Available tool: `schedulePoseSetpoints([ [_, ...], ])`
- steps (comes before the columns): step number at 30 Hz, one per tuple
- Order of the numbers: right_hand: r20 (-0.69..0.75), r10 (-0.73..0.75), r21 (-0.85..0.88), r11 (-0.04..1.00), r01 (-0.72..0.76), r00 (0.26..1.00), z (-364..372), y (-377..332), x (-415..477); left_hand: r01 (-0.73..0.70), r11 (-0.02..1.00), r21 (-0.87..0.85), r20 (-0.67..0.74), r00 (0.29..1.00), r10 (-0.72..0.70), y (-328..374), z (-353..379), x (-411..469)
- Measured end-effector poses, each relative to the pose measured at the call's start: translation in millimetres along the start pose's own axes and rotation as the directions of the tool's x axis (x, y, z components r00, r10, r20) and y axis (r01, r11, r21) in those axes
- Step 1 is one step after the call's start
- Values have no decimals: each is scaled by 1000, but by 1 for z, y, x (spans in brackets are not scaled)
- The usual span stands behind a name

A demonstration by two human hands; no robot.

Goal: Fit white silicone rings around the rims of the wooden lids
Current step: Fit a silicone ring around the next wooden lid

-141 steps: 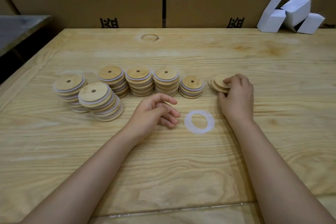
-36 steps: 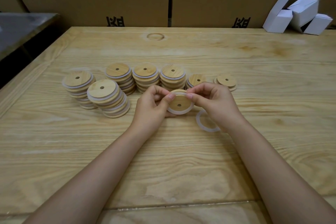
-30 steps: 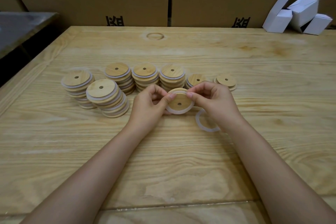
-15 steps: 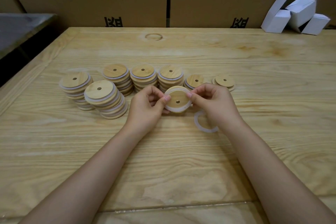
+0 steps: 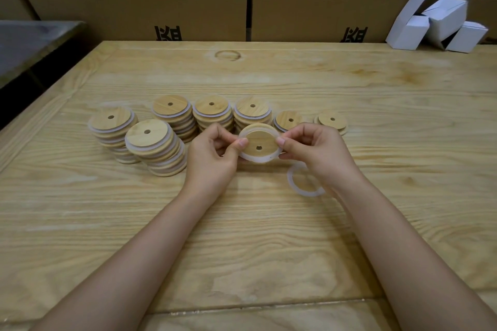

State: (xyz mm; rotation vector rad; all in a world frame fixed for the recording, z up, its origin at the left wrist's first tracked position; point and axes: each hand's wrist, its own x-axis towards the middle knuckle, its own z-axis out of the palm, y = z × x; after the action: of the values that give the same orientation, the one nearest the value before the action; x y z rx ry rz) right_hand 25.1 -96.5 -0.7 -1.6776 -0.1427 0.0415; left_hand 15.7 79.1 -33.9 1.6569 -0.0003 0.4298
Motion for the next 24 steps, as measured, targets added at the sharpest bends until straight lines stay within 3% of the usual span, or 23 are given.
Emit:
schedulePoseSetpoints([
  [12,-89,-12,18,1000,14,996,12,0,-5,-50,993,-111,-39,998,46,3,0,-1],
  [19,-148,43,181,983,-16,988,17,2,-4,-48,993,-107,-66,997,41,6,2,-3],
  [24,-106,81,272,961,-49,991,16,0,-4,-22,990,-137,-104,995,8,8,2,-2],
])
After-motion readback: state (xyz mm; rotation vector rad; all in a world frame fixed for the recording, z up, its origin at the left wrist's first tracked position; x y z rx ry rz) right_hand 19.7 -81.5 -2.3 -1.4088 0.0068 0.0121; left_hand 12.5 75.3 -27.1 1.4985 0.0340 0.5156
